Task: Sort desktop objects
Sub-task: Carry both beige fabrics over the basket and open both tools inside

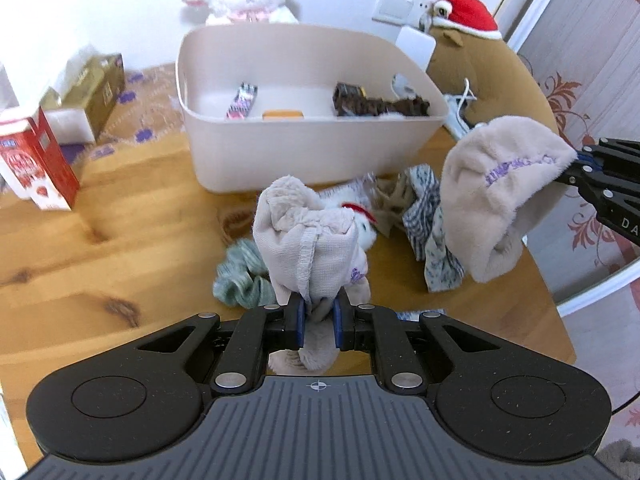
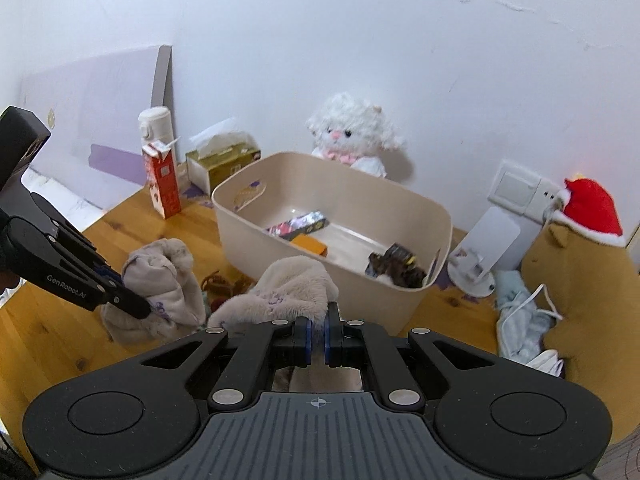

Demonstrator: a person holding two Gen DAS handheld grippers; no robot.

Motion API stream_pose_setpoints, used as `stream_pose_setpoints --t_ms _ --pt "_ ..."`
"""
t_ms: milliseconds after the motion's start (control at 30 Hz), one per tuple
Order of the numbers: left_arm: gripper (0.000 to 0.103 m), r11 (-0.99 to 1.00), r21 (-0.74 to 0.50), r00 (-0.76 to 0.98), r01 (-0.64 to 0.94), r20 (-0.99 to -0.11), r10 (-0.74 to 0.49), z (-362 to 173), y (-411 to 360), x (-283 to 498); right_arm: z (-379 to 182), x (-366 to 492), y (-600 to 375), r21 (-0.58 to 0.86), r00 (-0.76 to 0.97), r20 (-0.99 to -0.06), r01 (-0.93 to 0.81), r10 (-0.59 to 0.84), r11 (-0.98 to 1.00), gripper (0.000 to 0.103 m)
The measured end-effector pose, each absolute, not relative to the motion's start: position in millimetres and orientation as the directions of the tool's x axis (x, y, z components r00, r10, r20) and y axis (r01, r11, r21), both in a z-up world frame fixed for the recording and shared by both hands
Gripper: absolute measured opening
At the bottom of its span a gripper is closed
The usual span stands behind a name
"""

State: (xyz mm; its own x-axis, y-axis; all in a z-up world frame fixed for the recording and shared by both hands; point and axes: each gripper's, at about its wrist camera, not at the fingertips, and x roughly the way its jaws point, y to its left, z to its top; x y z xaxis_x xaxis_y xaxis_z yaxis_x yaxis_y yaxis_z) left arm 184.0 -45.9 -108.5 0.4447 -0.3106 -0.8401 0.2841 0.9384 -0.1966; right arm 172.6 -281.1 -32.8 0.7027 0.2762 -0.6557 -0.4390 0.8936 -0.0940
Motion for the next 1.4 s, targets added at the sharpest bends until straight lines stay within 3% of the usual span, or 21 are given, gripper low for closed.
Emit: stream_pose_setpoints --t_ms 767,1400 --pt "0.013 0.94 -0.086 0.584 0.331 -0.764 -0.275 -44 -50 246 23 212 -302 -0.235 0.818 -0.535 -0.383 0.21 0.893 0.006" --pt "0.013 0.935 -0.018 0.595 0.353 -0.767 -0.24 -50 -84 318 18 291 -305 -0.229 0.839 -0.512 -0.337 0.181 0.913 0.006"
